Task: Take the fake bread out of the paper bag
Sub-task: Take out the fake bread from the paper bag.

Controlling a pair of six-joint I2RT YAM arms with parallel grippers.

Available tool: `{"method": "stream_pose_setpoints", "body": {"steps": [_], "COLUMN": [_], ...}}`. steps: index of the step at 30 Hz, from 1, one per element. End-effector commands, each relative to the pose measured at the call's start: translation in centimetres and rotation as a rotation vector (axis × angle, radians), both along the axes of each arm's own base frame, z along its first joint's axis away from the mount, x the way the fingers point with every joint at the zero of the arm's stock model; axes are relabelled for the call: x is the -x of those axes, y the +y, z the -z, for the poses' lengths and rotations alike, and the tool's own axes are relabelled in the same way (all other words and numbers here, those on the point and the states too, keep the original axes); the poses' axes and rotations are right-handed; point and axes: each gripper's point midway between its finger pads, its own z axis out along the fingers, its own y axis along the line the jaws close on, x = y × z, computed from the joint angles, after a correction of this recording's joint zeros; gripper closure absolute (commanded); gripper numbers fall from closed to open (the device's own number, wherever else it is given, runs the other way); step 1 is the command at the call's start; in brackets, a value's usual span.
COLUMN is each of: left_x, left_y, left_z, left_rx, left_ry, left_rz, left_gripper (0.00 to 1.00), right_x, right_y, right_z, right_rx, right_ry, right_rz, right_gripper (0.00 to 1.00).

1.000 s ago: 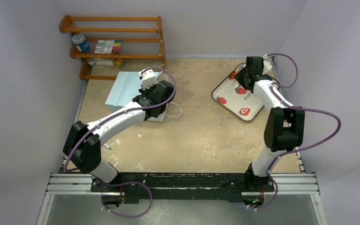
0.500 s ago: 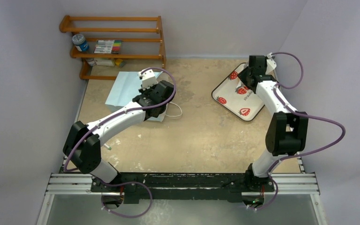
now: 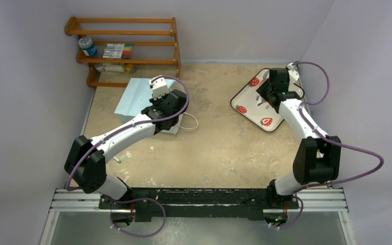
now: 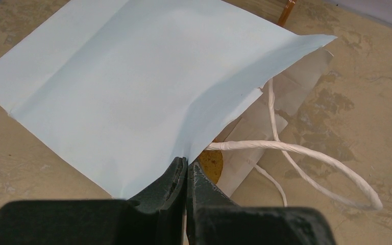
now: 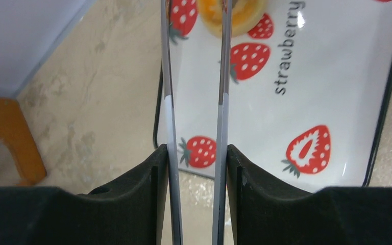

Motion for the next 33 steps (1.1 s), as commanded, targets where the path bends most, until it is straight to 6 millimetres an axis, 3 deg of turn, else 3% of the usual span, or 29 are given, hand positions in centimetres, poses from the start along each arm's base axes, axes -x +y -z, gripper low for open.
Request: {"method": "stream_pose_setpoints", "body": {"steps": [1, 7, 15, 26, 33], "left_x": [-0.2, 0.4, 0.4, -0.6, -1.5], "left_y": [0.0, 0.3, 0.5, 1.0, 1.4], "left_z": [-2.3, -1.7, -2.0, -3.0, -3.5], "left_rx": [0.065, 0.063, 0.057, 0.062, 0.069], "left_ry": [-0.083, -0.075, -0.085, -0.085, -0.085], "left_rz": [0.013, 0.038, 0.060, 0.082, 0.094], "left_gripper": [1.00, 1.00, 1.00, 1.00, 1.00], "right_x": [1.1, 5.6, 11.3, 15.9, 17.8], "right_y": [4.7, 11.6, 18.6, 24.7, 27.5], "right_z": [-3.9, -3.7, -3.3, -3.3, -2.7], "right_rx": [0.026, -0.021, -0.131, -0.277, -0.382], "right_ry": [-0.121, -0.133, -0.133, -0.111, -0.080], "right_rz": [-0.178, -0.407, -0.680, -0.958, -1.058], "right_gripper": [0.56, 0.57, 0.57, 0.57, 0.57]}}
